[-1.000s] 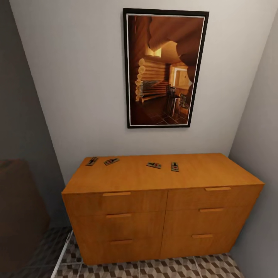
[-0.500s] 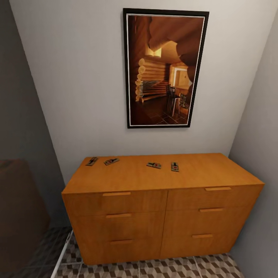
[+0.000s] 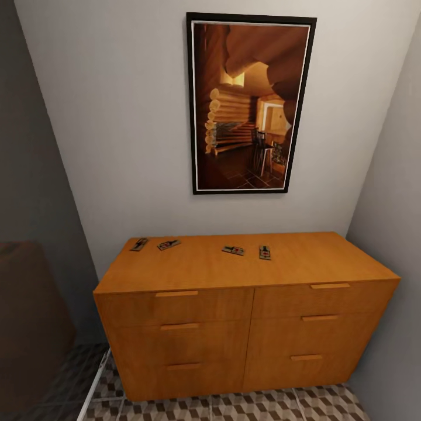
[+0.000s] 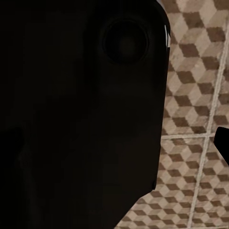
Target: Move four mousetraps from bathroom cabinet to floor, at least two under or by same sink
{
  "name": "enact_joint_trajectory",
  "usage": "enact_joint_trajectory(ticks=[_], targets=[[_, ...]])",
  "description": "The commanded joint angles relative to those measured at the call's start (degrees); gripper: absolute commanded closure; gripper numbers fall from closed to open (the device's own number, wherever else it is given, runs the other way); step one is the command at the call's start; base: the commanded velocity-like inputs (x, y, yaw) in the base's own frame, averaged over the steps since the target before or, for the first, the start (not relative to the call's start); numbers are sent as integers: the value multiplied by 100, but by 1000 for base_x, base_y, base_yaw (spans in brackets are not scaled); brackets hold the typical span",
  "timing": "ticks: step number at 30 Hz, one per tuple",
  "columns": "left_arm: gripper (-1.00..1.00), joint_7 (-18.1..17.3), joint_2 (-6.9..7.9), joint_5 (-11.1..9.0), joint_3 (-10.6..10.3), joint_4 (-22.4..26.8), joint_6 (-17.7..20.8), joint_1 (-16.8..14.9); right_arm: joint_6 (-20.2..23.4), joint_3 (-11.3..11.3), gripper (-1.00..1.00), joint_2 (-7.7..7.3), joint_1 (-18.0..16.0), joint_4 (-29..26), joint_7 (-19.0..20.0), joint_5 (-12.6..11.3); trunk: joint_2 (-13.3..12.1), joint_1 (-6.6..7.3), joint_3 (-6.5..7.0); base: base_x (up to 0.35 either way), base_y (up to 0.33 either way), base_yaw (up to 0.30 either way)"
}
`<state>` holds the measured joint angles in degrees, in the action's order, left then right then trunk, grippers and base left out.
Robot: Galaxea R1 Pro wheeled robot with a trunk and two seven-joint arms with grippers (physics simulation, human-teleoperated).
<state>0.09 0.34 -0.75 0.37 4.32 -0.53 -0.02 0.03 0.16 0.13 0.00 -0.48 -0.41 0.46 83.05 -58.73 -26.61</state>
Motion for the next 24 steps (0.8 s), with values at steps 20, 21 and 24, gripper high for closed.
enact_joint_trajectory(ticks=[20,21,24], targets=[[-100,8,394,-177,6,2392,249,1,447,-9,-100,-101,0,-1947,-155,11,3,0,-5,0,0,0],[-100,8,417,-190,6,2534,321,1,545,-14,-100,-103,0,-2125,-156,10,3,0,-5,0,0,0],[-100,8,465,-219,6,2985,611,0,860,-31,-100,-109,0,-2684,-158,8,3,0,-5,0,0,0]])
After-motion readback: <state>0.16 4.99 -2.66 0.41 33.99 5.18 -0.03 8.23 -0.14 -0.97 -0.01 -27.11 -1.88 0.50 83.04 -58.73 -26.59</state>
